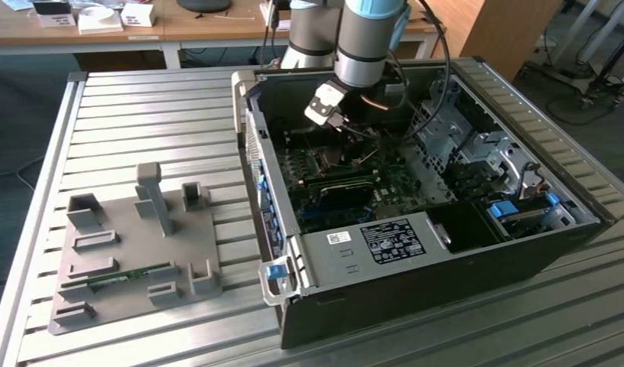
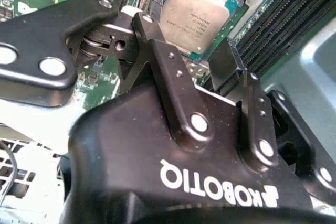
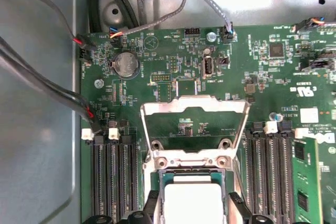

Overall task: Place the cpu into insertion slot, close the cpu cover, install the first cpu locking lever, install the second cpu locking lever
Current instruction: 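Place the cpu into insertion slot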

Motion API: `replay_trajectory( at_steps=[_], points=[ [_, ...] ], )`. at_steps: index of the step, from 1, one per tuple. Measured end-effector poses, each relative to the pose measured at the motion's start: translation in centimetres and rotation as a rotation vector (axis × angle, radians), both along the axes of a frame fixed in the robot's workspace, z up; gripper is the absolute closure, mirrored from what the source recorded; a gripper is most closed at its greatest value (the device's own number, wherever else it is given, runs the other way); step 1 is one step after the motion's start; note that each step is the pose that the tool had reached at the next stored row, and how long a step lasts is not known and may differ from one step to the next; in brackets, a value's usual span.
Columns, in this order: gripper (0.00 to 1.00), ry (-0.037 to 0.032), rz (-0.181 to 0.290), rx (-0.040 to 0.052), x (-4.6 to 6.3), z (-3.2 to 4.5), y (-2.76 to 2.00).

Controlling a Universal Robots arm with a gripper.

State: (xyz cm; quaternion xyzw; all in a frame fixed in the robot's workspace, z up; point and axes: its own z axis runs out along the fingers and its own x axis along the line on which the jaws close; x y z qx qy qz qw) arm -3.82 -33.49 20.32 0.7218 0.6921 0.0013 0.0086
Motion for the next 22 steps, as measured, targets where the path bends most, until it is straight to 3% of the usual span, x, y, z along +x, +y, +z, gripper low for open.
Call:
replay_trajectory(
  at_steps=[3,11,18,19,21,22],
  points=[
    [0.38,0.0,0.0,0.0001,0.0,0.46,0.0],
    [0.4,0.0,0.0,-0.0019,0.0,0.47,0.0],
    [0.7,0.0,0.0,-0.0034,0.0,0.47,0.0],
    [0.7,0.0,0.0,-0.0037,0.0,0.47,0.0],
    [0.82,0.0,0.0,-0.0042,0.0,0.47,0.0],
    [0.82,0.0,0.0,-0.0044,0.0,0.47,0.0]
  ],
)
